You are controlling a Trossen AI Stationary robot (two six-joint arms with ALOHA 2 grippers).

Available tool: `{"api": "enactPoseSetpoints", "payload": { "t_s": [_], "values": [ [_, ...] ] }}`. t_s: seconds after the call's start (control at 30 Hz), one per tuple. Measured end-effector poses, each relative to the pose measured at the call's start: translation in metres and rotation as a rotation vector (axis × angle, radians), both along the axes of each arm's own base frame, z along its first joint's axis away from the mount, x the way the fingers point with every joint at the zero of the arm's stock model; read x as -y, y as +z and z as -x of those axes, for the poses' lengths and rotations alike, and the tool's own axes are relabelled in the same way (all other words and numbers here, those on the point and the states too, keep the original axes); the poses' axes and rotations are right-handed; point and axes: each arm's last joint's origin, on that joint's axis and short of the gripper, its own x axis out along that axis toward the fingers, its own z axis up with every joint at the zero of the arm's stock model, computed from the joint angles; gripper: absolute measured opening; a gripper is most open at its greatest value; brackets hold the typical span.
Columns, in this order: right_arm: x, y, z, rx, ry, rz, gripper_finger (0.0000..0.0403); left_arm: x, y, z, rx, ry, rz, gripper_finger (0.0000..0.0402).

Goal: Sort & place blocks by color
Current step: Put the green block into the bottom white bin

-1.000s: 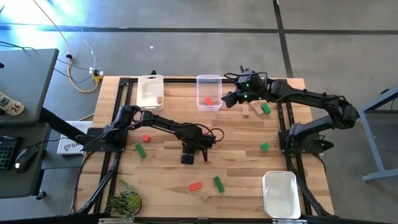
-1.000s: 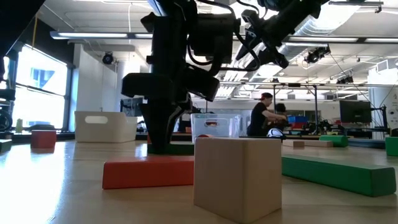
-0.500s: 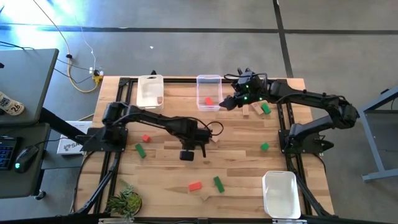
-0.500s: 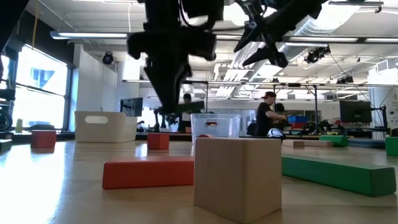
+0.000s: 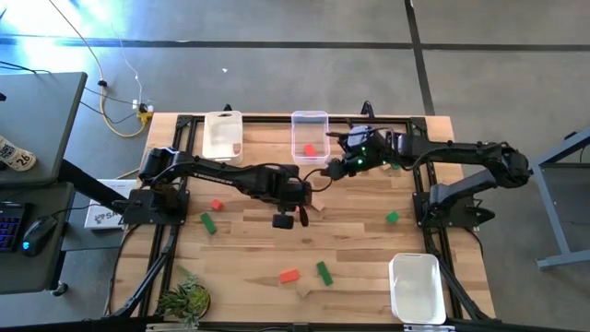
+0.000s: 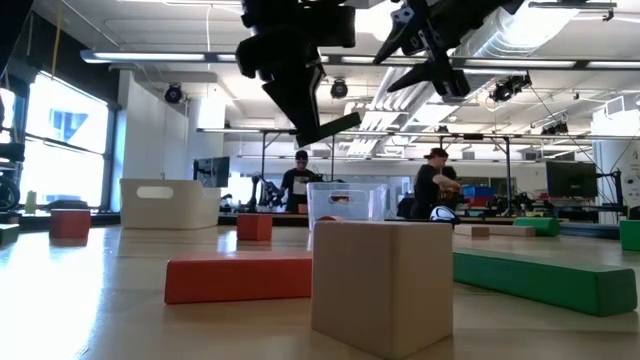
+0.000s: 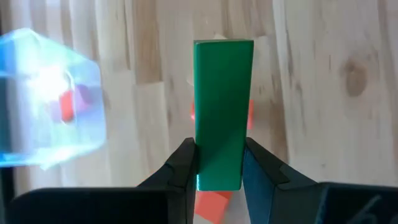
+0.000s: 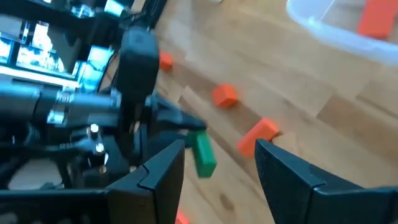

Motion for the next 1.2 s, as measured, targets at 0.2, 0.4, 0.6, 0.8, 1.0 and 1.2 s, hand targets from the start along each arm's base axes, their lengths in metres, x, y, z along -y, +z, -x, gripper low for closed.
{"api": "enactPoseSetpoints", "payload": {
  "t_s": [0.2, 0.4, 0.6, 0.8, 1.0, 1.2],
  "values": [
    [-0.016, -0.003, -0.004, -0.019, 0.046, -0.021, 0.0183, -0.002, 0.003, -0.006, 0.022, -0.086, -0.127, 0.0067],
    [-0.023, -0.007, -0.004, -0.057, 0.009, -0.026, 0.0183, -0.004, 0.006, -0.009, 0.024, -0.145, -0.243, 0.0067],
    [-0.025, -0.009, -0.004, -0.078, 0.015, -0.042, 0.0183, -0.005, 0.012, -0.018, 0.092, -0.197, -0.307, 0.0067],
    [-0.025, -0.01, -0.003, -0.094, 0.0, -0.062, 0.0183, -0.006, 0.016, -0.023, 0.13, -0.222, -0.363, 0.0067],
    [-0.025, -0.012, -0.001, -0.125, -0.016, -0.069, 0.0183, -0.007, 0.02, -0.027, 0.177, -0.208, -0.416, 0.0072],
    [-0.024, -0.013, 0.0, -0.129, -0.037, -0.056, 0.0148, -0.007, 0.021, -0.029, 0.199, -0.204, -0.416, 0.0077]
  ]
}}
